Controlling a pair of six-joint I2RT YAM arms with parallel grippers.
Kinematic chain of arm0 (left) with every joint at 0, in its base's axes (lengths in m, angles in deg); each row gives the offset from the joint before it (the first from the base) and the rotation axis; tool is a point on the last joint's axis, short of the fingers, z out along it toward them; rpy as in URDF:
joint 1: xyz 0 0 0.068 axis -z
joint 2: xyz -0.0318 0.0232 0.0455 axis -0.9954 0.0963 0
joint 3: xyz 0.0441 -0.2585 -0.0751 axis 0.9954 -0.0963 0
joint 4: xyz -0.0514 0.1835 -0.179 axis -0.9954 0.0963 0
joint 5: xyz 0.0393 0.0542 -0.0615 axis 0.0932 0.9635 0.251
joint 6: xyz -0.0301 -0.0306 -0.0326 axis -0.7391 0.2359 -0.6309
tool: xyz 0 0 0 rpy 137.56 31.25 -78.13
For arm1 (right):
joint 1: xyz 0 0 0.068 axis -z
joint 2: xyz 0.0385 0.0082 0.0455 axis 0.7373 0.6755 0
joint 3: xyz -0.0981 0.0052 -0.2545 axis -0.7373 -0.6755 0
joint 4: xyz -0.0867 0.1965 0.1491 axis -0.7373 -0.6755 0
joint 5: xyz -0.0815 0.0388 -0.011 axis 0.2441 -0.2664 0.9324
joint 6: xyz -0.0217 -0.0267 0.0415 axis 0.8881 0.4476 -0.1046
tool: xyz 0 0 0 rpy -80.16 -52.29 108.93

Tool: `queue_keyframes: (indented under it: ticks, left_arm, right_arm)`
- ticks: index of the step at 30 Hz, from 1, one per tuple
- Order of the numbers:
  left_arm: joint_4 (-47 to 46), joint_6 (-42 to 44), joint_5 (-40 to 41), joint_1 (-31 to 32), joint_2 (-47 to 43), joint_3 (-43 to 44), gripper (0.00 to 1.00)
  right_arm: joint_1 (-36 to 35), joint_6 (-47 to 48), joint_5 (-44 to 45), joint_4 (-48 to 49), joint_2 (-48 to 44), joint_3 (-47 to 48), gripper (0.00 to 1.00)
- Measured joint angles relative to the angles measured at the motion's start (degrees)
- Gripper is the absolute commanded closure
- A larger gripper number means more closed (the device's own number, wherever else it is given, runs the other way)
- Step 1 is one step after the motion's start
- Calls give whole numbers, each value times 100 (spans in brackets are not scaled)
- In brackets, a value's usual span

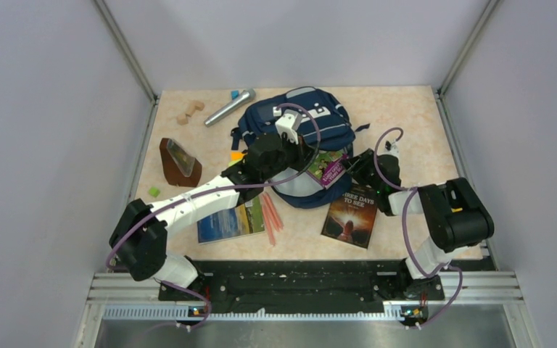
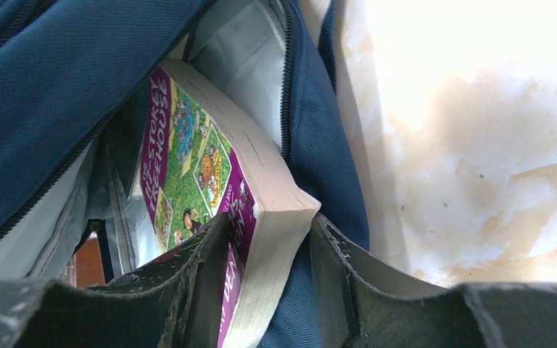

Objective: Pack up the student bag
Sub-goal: Place the book in the student bag.

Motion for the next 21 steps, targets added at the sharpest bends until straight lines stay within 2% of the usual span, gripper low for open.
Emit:
queue_keyframes:
  ticks: [8,15,19,21]
  left_arm:
    - [0,-7,-2,0,0,0,100]
    - [0,-11,-9,0,0,0,100]
    - [0,-33,-24,0,0,0,100]
    - [0,-46,-24,0,0,0,100]
  right_arm:
    - [-227,446,173,-308,-293,109,58]
    - [-538,798,389,-444,-295,247,49]
    - [-586,979,459,-444,-295,293,50]
    - [-597,1014,463,-374,-295,284,54]
